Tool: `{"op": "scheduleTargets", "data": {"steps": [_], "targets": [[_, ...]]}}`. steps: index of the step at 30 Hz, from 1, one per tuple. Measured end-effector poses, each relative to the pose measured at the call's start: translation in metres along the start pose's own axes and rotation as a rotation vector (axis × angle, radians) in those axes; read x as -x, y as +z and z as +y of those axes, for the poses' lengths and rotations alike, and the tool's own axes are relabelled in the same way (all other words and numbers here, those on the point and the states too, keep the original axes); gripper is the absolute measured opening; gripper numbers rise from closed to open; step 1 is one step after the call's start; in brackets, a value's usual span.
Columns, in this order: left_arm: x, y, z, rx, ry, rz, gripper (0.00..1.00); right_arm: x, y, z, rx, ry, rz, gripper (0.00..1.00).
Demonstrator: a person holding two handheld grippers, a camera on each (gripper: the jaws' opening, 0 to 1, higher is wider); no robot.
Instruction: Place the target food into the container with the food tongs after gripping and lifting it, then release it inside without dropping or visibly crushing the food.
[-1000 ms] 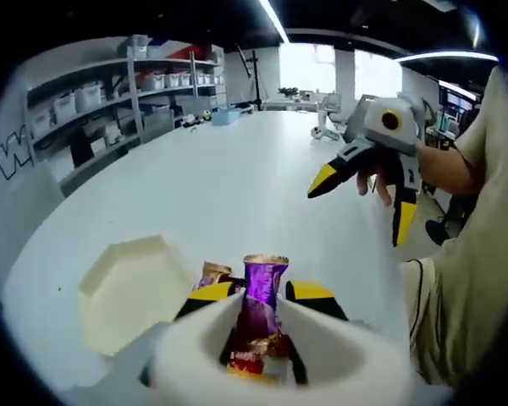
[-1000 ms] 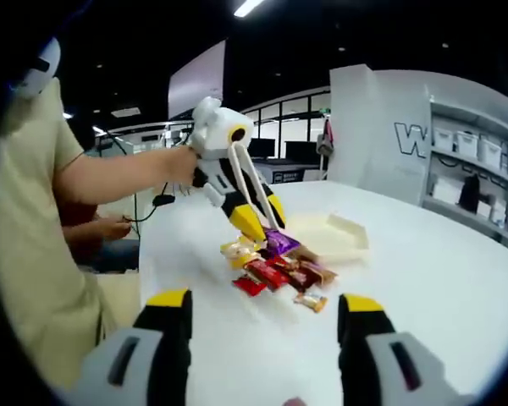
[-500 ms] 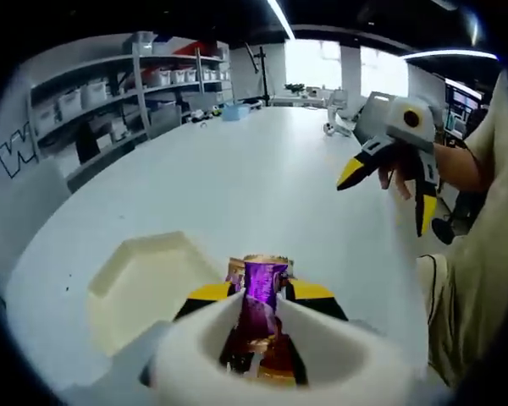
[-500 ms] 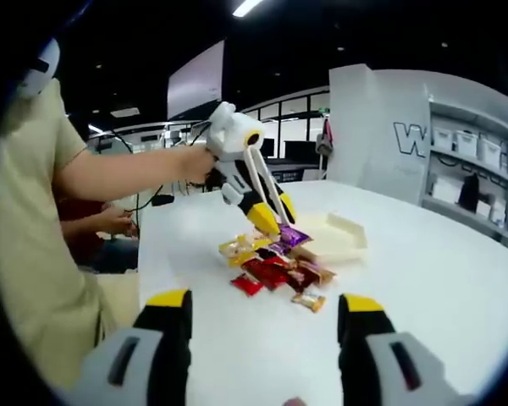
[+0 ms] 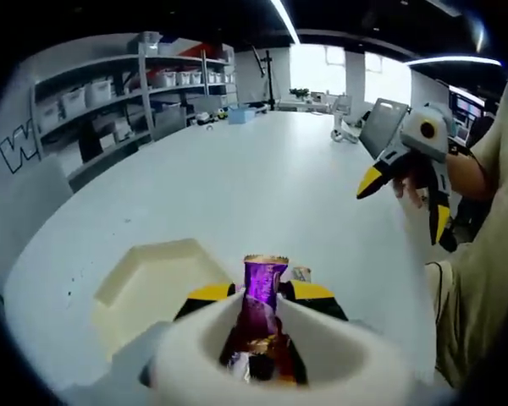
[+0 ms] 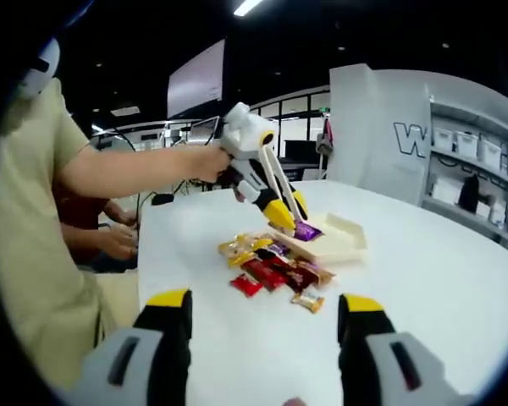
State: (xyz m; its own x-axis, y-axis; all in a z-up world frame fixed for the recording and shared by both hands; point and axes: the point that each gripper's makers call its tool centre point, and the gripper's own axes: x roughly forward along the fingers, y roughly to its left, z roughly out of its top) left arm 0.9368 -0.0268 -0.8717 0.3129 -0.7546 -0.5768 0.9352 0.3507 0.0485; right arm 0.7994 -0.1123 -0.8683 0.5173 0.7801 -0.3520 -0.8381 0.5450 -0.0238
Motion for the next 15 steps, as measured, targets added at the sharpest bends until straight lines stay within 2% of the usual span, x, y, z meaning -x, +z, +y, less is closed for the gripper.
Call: {"op": "scheduleTargets", "data": {"steps": [15], "targets": [[0.004,0.008,0.022,0.003,0.019,-0.006,0.23,0.0,-0.001,0.0,-0.001,-0.002,0.008,0.68]]}}
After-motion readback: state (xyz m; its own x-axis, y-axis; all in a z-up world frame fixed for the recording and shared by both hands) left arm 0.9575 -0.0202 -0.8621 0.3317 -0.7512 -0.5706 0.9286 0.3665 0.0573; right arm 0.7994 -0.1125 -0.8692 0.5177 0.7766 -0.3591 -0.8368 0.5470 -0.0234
